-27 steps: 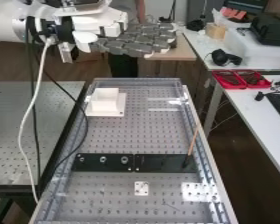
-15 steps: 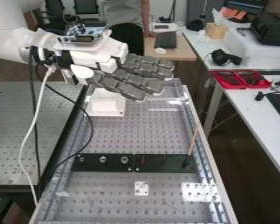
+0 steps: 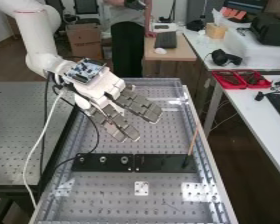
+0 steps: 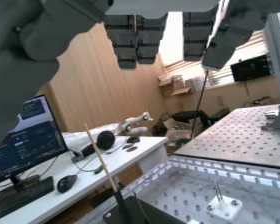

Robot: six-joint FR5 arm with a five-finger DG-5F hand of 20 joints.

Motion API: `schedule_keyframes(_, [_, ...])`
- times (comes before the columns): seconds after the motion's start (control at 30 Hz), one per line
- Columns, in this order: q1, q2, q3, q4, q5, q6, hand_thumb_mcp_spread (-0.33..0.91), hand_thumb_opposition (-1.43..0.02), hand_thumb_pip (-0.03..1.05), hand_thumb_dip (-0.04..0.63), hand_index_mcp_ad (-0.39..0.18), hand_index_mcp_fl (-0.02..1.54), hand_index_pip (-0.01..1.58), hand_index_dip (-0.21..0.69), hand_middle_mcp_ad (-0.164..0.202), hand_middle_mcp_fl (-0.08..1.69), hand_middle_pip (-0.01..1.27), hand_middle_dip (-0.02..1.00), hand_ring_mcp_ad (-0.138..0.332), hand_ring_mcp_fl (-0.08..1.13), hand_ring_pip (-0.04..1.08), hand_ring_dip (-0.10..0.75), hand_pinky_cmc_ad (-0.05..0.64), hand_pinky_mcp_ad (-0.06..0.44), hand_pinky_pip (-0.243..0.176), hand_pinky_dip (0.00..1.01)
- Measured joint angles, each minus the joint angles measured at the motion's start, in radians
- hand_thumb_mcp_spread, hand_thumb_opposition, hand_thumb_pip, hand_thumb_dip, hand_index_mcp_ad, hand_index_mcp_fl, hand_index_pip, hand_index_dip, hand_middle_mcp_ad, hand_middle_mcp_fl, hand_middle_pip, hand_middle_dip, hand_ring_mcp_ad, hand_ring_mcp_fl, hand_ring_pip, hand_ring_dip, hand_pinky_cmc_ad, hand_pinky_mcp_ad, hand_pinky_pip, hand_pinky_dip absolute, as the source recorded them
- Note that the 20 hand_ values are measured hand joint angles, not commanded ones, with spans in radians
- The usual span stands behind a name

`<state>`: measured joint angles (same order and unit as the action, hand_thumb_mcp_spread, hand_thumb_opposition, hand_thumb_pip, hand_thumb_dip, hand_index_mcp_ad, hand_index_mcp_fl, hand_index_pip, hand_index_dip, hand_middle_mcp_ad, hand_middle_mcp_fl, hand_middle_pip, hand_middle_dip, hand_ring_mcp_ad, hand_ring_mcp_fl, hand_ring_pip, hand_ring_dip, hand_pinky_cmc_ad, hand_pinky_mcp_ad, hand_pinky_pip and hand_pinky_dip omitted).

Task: Grab the pcb board and place it in the clear container

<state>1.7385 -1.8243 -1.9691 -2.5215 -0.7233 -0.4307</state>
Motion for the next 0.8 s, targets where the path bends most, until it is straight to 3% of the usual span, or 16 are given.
schedule_keyframes(0.1, [0.011, -0.028, -0.006, 0.042, 0.038, 0.021, 0.34, -0.64, 0.21, 0.024, 0.005, 0.19, 0.06, 0.202, 0.009, 0.04, 0.13, 0.06, 0.213, 0.01, 0.08, 0.012, 0.264, 0.185, -0.075, 0.34])
schedule_keyframes(0.33, [0.024, -0.092, -0.01, 0.151, 0.114, 0.011, 0.38, -0.67, 0.24, 0.038, 0.003, 0.24, 0.06, 0.223, 0.01, 0.04, 0.12, 0.08, 0.215, 0.01, 0.09, 0.012, 0.26, 0.185, -0.073, 0.34])
schedule_keyframes(0.7, [0.029, -0.187, 0.001, 0.207, 0.207, 0.062, 0.45, -0.68, 0.29, 0.101, 0.009, 0.32, 0.08, 0.284, 0.007, 0.04, 0.12, 0.11, 0.213, 0.01, 0.08, 0.012, 0.26, 0.185, -0.075, 0.3])
schedule_keyframes(0.8, [0.029, -0.212, 0.012, 0.208, 0.221, 0.083, 0.45, -0.68, 0.32, 0.112, 0.009, 0.32, 0.19, 0.284, 0.007, 0.04, 0.13, 0.11, 0.213, 0.01, 0.09, 0.012, 0.264, 0.185, -0.075, 0.29])
